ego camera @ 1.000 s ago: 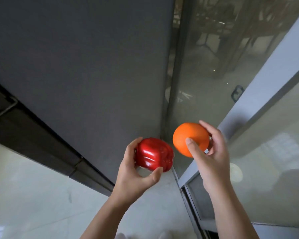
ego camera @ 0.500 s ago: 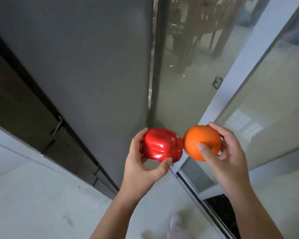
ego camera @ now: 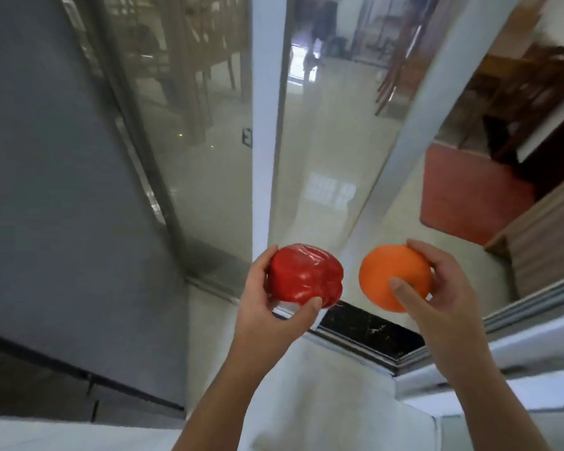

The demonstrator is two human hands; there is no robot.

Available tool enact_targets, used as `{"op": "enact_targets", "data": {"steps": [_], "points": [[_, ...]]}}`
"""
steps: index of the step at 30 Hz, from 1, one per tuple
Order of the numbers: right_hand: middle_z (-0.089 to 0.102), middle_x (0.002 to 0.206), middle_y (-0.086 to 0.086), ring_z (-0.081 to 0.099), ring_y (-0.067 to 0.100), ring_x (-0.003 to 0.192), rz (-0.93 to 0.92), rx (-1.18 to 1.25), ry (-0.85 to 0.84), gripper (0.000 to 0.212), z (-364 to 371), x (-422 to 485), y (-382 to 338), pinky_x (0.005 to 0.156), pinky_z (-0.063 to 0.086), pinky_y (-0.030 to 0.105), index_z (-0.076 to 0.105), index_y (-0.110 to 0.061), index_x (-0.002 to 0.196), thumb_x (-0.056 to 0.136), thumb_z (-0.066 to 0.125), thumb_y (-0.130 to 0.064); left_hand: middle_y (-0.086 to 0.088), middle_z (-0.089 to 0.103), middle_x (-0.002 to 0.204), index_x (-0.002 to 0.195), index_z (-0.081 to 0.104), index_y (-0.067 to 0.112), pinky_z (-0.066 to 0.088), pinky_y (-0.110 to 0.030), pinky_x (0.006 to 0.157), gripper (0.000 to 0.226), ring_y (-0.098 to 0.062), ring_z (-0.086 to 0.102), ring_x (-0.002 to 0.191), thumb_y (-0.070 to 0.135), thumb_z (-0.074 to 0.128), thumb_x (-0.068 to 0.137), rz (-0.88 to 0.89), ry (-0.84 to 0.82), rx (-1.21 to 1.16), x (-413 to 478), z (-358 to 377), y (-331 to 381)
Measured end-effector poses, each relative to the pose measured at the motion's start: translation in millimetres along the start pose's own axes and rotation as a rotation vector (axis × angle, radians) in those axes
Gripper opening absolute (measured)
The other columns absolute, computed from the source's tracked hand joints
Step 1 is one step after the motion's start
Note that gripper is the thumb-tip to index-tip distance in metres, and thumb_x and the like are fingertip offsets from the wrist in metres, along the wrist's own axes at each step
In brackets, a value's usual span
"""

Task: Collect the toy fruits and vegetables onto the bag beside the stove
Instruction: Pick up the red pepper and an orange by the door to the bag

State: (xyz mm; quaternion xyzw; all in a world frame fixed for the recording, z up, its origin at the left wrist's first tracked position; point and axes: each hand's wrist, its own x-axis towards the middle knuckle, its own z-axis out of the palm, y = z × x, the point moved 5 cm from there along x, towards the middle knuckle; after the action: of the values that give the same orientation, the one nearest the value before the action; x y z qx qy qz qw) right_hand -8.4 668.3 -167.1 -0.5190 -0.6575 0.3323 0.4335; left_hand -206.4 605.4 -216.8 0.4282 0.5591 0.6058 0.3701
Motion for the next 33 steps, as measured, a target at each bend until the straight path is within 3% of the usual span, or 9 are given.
{"op": "enact_targets", "data": {"steps": [5,9,14,19,24,26,28,33], "points": [[0.047,0.116,-0.022,0.051,0.006,0.102,0.050,0.006,0.129,0.062,-63,-42,17,0.069,0.044,0.017,0.048,-0.036,0.116,0.058,0.065,-0.051,0.016,0.045,0.126,0.125,0.039,0.041,0.050,-0.018,0.083,0.082,-0.004,0.052,0.110,0.049,0.074,0.051,0.024,-0.227,0.017,-22,66,13],[0.049,0.114,-0.022,0.054,0.001,0.098,0.097,0.017,0.270,0.054,-125,-90,28,0.064,0.046,0.013,0.049,-0.047,0.107,0.055,0.060,-0.056,0.014,0.046,0.124,0.121,0.042,0.041,0.052,-0.020,0.082,0.079,-0.011,0.053,0.110,0.052,0.073,0.049,0.023,-0.350,-0.003,-56,119,23],[0.052,0.113,-0.017,0.054,-0.007,0.092,0.152,0.036,0.439,0.049,-198,-165,39,0.064,0.045,0.006,0.049,-0.049,0.103,0.057,0.064,-0.051,0.018,0.045,0.122,0.120,0.042,0.039,0.051,-0.016,0.078,0.079,-0.011,0.052,0.110,0.054,0.072,0.048,0.046,-0.468,-0.006,-118,180,37],[0.052,0.115,-0.012,0.055,0.002,0.096,0.219,0.061,0.652,0.052,-261,-245,48,0.064,0.046,0.006,0.049,-0.048,0.105,0.054,0.060,-0.055,0.013,0.048,0.122,0.117,0.044,0.042,0.052,-0.025,0.083,0.077,-0.014,0.054,0.109,0.052,0.074,0.047,0.061,-0.667,-0.015,-179,239,51],[0.053,0.118,-0.012,0.055,0.003,0.099,0.267,0.073,0.823,0.049,-314,-321,57,0.072,0.046,0.019,0.053,-0.051,0.101,0.053,0.063,-0.053,0.016,0.050,0.116,0.115,0.045,0.040,0.049,-0.013,0.076,0.074,0.003,0.056,0.101,0.049,0.074,0.048,0.087,-0.816,-0.055,-244,294,65],[0.055,0.119,-0.010,0.054,0.012,0.105,0.279,0.051,0.900,0.047,-335,-352,60,0.080,0.049,0.035,0.054,-0.053,0.102,0.056,0.064,-0.051,0.014,0.050,0.117,0.117,0.043,0.039,0.049,-0.015,0.077,0.076,0.004,0.057,0.099,0.048,0.075,0.048,0.081,-0.882,-0.063,-271,315,68],[0.056,0.115,-0.019,0.053,0.013,0.107,0.295,0.032,0.980,0.048,-352,-383,63,0.087,0.048,0.044,0.053,-0.053,0.103,0.057,0.064,-0.050,0.010,0.050,0.118,0.117,0.043,0.039,0.050,-0.017,0.077,0.076,0.001,0.058,0.099,0.048,0.075,0.048,0.084,-0.948,-0.074,-296,334,70],[0.053,0.105,-0.038,0.053,0.009,0.103,0.375,0.041,1.126,0.052,-381,-442,71,0.087,0.047,0.053,0.053,-0.049,0.107,0.056,0.064,-0.052,0.014,0.050,0.116,0.113,0.045,0.044,0.049,-0.013,0.073,0.073,0.003,0.058,0.097,0.047,0.075,0.047,0.071,-1.089,-0.090,-350,373,74]]}}
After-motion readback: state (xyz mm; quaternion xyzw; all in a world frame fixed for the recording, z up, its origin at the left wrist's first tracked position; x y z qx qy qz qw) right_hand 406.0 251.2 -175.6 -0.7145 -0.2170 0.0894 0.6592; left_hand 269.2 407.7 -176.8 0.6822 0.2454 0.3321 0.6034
